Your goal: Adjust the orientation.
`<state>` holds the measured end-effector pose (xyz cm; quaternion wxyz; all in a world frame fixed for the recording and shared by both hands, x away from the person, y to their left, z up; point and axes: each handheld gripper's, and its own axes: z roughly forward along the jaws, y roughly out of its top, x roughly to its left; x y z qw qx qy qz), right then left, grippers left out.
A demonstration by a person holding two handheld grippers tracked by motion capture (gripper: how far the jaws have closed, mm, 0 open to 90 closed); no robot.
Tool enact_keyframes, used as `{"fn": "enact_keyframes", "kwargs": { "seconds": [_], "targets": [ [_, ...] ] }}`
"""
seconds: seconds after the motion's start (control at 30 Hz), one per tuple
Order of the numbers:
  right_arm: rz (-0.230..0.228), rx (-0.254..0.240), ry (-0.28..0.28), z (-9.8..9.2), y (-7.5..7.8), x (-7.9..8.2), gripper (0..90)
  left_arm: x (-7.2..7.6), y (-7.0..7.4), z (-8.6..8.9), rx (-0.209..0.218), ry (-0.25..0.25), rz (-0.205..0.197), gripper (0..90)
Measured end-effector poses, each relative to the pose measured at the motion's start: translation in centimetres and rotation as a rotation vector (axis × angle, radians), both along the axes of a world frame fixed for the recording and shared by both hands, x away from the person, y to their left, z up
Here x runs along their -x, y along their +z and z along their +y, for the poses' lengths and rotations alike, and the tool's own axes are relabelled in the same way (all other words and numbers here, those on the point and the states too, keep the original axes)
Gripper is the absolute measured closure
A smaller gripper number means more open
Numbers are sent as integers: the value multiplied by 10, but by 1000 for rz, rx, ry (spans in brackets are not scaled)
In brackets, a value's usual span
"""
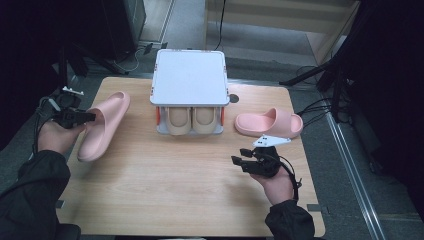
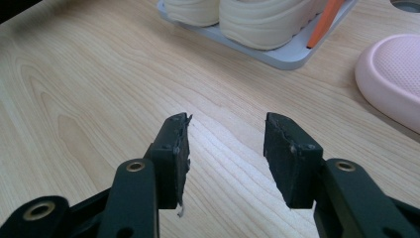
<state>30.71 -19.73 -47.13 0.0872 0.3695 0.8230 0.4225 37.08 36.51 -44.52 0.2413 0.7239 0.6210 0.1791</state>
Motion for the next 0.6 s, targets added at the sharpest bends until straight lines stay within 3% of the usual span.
{"fn": "enact_keyframes", "kwargs": {
  "seconds": [0.2, 0.37, 0.6],
  "targets": [
    [-3, 2, 9, 4, 0, -2, 531, 30, 11, -20, 23, -83, -31, 826],
    [-6, -7, 23, 7, 0, -6, 531, 46, 14, -42, 12, -143, -55, 824],
    [-8, 9, 41, 13, -1, -10, 544, 63, 13, -78, 1, -242, -50, 824]
  ]
}}
